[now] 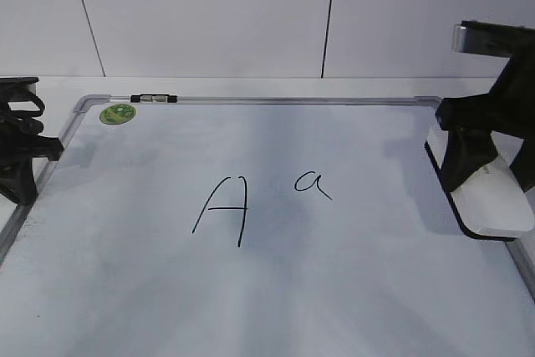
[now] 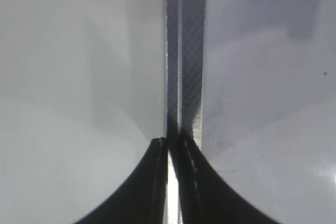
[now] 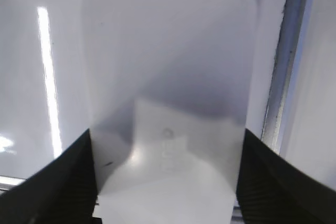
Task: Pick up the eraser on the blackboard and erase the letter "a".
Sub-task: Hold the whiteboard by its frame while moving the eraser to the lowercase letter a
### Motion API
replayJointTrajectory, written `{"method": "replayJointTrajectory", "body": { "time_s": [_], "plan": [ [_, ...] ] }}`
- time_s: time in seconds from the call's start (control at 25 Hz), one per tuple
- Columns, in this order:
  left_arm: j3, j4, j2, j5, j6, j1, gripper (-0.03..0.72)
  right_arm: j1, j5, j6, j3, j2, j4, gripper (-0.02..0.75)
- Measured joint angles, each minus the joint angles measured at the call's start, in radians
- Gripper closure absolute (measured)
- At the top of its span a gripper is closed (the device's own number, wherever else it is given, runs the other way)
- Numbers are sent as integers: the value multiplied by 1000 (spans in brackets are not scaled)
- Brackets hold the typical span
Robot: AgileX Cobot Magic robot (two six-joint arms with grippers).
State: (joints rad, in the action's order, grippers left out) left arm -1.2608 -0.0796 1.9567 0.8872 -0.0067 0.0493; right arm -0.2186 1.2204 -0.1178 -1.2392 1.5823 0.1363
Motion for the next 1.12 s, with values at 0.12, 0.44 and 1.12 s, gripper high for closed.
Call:
{"method": "replayJointTrajectory", "body": {
  "time_s": [0.12,0.44,1.12],
  "plan": [
    [0,0,0,0,0,0,650,-14,2,8,-40,56,-6,194],
    [-2,-2,1,0,0,0,650,-108,2,4,-200,170,-60,194],
    [-2,-4,1,2,0,0,650,-126,0,8,-261,337,-45,194]
  ]
}}
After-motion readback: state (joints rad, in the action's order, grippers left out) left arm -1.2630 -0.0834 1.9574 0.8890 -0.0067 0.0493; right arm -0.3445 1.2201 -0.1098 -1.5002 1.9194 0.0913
